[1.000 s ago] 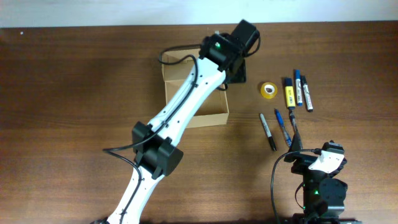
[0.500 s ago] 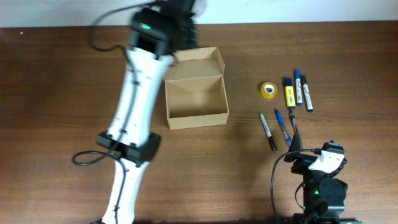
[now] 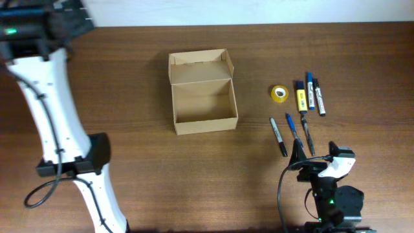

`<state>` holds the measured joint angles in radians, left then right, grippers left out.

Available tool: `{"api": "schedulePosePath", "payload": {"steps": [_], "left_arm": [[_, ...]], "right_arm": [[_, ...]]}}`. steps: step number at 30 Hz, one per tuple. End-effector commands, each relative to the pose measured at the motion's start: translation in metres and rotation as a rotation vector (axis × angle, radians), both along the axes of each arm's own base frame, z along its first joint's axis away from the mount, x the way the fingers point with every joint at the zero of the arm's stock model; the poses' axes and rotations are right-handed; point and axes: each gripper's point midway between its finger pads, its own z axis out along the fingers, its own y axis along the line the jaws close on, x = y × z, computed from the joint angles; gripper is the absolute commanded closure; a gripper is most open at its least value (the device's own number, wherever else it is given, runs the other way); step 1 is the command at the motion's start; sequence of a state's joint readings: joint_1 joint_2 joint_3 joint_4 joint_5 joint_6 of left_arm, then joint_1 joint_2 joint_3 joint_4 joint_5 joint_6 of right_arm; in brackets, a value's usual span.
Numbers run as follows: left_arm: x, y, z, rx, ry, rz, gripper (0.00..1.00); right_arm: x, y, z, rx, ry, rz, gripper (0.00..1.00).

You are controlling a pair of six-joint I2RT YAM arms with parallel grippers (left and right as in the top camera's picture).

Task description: Pack container

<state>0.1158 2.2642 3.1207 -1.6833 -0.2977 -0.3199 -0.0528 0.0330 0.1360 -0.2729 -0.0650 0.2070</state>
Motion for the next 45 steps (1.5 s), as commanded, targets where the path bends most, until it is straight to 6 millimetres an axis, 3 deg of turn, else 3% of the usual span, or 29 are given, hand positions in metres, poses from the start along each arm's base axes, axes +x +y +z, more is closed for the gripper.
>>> {"api": "schedulePosePath", "payload": {"steps": [1, 4, 8, 16, 21, 23, 27, 31, 33, 38, 45], "left_arm": [[-0.012, 0.036, -0.002, 0.020, 0.027, 0.069, 0.00], [-0.018, 0.056, -0.004, 0.018, 0.033, 0.113, 0.00], [-0.024, 0.072, -0.004, 0.018, 0.033, 0.150, 0.00], [-0.026, 0.077, -0.004, 0.018, 0.033, 0.161, 0.00], [-0.026, 0.077, -0.004, 0.018, 0.033, 0.161, 0.00], [-0.026, 0.077, -0.004, 0.018, 0.033, 0.161, 0.00], [-0.026, 0.077, -0.004, 0.018, 0.033, 0.161, 0.00], [-0.026, 0.077, -0.004, 0.018, 0.033, 0.161, 0.00], [-0.026, 0.077, -0.004, 0.018, 0.033, 0.161, 0.00], [-0.026, 0.077, -0.004, 0.018, 0.033, 0.161, 0.00], [-0.026, 0.077, -0.004, 0.018, 0.033, 0.161, 0.00]], "right_arm": [[-0.009, 0.014, 0.042, 0.119, -0.027, 0.061, 0.01], [-0.006, 0.013, 0.057, 0.118, 0.051, 0.055, 0.01], [0.016, 0.014, 0.073, 0.127, 0.210, 0.060, 0.01], [0.113, 0.012, 0.088, 0.090, 0.673, 0.104, 0.01], [0.182, 0.040, 0.087, 0.210, 0.772, 0.271, 0.01], [0.206, 0.049, 0.077, 0.233, 0.788, 0.331, 0.01], [0.228, 0.045, 0.038, 0.179, 0.892, 0.275, 0.01], [0.230, 0.036, -0.005, 0.059, 1.006, 0.166, 0.06], [0.230, 0.042, -0.019, 0.036, 1.042, 0.166, 0.06], [0.230, 0.062, -0.048, 0.001, 1.103, 0.196, 0.08], [0.234, 0.057, -0.085, -0.075, 1.166, 0.152, 0.09]]}}
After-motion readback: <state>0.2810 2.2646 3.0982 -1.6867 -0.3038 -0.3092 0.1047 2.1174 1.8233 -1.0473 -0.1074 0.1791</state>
